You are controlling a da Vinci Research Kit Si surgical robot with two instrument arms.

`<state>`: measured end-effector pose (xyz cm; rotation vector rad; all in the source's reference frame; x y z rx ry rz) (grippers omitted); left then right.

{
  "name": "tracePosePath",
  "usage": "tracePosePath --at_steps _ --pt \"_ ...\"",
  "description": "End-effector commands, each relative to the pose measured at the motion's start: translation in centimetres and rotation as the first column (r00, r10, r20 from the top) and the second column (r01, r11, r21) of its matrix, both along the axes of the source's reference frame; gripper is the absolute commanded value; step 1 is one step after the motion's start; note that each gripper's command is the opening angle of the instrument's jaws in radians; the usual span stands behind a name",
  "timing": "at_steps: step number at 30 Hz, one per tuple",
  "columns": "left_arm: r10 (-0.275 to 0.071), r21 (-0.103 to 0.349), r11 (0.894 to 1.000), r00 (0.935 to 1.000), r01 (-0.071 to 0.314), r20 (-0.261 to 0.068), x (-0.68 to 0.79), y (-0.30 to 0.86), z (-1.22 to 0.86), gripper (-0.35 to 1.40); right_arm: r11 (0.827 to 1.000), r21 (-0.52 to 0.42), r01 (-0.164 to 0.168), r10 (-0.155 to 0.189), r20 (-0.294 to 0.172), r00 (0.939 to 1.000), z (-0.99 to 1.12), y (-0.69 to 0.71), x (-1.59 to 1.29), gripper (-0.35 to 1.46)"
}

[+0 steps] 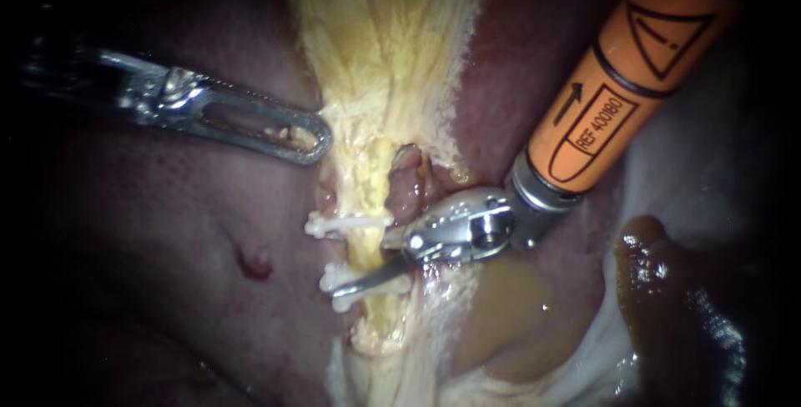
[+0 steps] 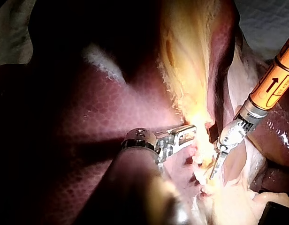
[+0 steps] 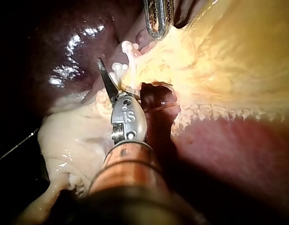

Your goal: Go to the cutting position left tube

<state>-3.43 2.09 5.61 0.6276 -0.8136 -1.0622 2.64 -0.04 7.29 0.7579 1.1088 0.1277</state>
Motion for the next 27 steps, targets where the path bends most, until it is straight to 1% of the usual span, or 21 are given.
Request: tracePosePath --at_steps 1,4,7,18,24,26,27 --pt "0.001 0.0 1.0 1.0 -0.001 0.001 0.0 0.0 0.0 -0.35 1.0 0.001 0.0 0.0 -0.005 1.0 0.0 0.01 0.02 1.44" --pt "0.001 0.0 1.0 1.0 -0.001 0.0 -0.01 -0.01 0.01 -0.35 1.0 0.002 0.004 -0.004 -0.011 0.9999 0.01 0.02 0.08 1.4" --pt "0.0 0.0 1.0 1.0 0.0 0.0 -0.02 0.0 0.01 -0.35 1.0 0.006 0.001 -0.001 -0.018 0.9998 0.02 0.02 0.12 1.4" --pt "0.0 0.0 1.0 1.0 0.0 0.0 -0.02 0.0 0.01 -0.35 1.0 0.009 -0.003 0.003 -0.026 0.9997 0.01 0.02 0.14 1.4" --pt "0.001 0.0 1.0 1.0 -0.001 0.001 -0.02 0.0 0.01 -0.35 1.0 0.024 -0.005 0.006 -0.039 0.9992 -0.06 -0.02 0.14 1.42" --pt "0.001 0.0 1.0 1.0 -0.001 0.001 -0.01 0.0 0.01 -0.35 0.999 0.035 0.002 -0.001 -0.041 0.9991 -0.1 -0.04 0.13 1.42" --pt "0.001 0.0 1.0 1.0 -0.001 0.001 -0.01 0.0 0.01 -0.35 0.999 0.037 0.008 -0.006 -0.051 0.9987 -0.14 -0.06 0.14 1.42"
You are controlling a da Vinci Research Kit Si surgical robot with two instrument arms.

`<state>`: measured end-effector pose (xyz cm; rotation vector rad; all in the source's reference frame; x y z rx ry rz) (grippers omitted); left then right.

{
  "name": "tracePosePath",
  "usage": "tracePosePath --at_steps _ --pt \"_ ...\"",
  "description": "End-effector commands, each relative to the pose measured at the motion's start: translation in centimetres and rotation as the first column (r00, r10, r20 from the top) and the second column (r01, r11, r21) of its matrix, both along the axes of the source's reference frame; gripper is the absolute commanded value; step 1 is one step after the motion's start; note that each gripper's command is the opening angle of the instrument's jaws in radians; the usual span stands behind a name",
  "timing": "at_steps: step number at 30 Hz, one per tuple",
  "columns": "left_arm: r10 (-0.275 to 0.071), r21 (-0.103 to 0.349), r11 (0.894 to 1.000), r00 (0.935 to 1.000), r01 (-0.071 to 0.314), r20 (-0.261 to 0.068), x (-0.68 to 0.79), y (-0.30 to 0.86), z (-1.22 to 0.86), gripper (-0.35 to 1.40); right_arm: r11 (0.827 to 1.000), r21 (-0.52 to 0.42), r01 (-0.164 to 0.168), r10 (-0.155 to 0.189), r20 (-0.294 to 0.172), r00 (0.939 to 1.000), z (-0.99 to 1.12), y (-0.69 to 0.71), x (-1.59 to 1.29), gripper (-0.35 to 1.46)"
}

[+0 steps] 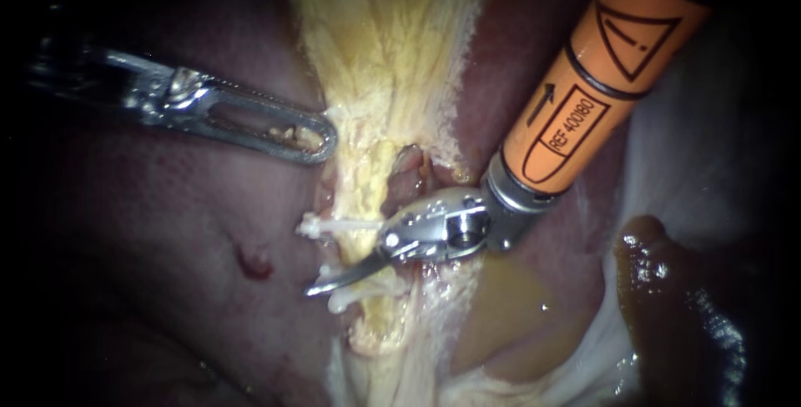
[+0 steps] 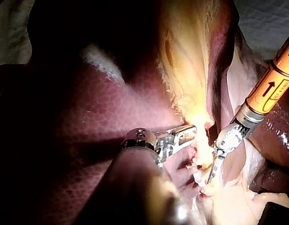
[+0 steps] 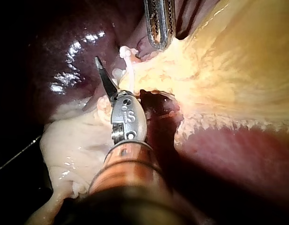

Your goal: Go to the cutting position left tube

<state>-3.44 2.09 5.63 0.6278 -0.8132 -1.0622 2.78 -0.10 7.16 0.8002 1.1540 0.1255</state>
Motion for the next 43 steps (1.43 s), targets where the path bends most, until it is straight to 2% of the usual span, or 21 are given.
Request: tracePosePath --at_steps 1,6,14,43 --pt "0.001 0.0 1.0 1.0 -0.001 0.001 0.01 0.0 0.0 -0.35 1.0 0.006 0.007 -0.007 -0.002 1.0 -0.04 -0.01 0.0 1.42" --pt "0.002 0.0 1.0 1.0 -0.002 0.002 0.02 0.01 0.0 -0.35 0.999 0.022 0.023 -0.023 -0.027 0.9994 -0.2 -0.11 0.03 1.42" --pt "0.003 0.0 1.0 1.0 -0.003 0.002 0.03 0.01 0.01 -0.35 0.999 0.031 0.029 -0.028 -0.04 0.9988 -0.38 -0.2 0.08 1.44" --pt "0.002 0.0 1.0 1.0 -0.002 0.002 0.03 0.01 0.01 -0.35 0.999 0.034 0.027 -0.025 -0.045 0.9987 -0.39 -0.19 0.08 1.44"
